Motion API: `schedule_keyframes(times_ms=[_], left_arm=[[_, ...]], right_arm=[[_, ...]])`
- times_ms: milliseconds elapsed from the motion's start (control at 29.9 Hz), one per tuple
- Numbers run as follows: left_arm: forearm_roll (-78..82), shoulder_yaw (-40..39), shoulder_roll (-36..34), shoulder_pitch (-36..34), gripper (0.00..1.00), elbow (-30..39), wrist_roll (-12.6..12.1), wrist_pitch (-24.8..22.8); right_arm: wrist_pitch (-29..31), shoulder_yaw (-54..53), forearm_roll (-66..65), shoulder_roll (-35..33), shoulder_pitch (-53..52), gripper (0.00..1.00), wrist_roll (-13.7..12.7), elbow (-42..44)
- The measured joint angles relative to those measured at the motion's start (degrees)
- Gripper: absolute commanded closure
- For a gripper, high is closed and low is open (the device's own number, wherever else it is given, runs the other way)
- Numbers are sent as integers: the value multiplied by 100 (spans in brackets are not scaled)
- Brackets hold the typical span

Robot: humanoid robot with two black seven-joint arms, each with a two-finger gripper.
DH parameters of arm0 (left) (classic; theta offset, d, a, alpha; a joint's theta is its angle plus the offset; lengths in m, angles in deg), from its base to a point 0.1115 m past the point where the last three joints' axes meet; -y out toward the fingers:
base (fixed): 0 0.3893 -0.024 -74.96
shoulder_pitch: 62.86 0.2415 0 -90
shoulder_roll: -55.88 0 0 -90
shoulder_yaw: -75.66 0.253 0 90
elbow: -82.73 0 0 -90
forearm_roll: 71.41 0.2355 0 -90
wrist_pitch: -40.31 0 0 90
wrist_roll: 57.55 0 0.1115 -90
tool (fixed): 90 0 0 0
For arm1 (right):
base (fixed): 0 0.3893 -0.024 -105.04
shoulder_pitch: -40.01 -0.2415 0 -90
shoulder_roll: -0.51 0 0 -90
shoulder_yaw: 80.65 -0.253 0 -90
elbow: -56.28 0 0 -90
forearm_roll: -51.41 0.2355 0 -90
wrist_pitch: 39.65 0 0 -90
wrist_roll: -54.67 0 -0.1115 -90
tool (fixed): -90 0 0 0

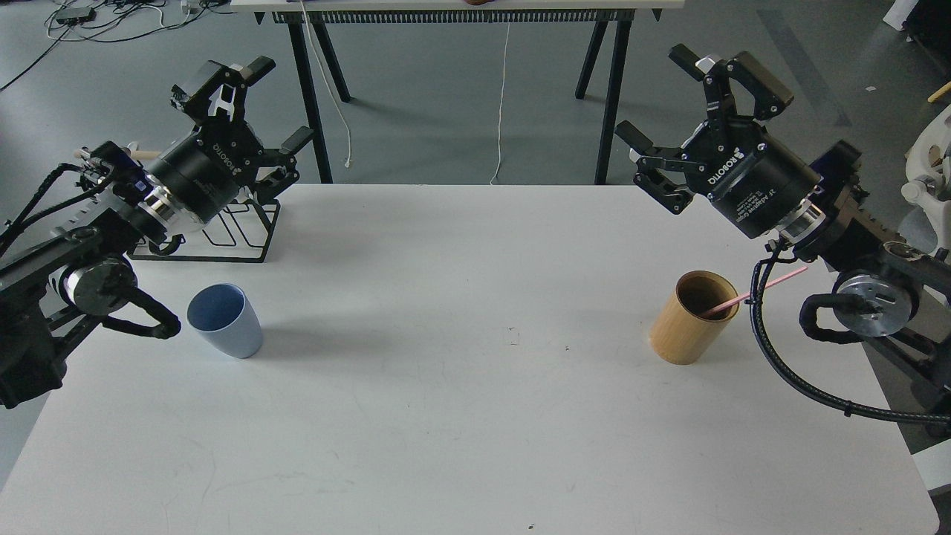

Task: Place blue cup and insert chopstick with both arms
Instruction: 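Swing the left arm down and reach toward the light blue cup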

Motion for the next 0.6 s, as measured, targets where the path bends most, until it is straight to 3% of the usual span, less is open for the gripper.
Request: schedule_keyframes(times_ms=[234, 602], left_arm=[[2, -24, -159, -6, 0, 239, 0, -2], [-53, -539, -233, -139, 0, -13, 0, 0]], right_arm=[[-12, -48, -2, -14, 105, 7, 0, -12], [-13, -179, 6, -39, 145, 7, 0, -13]])
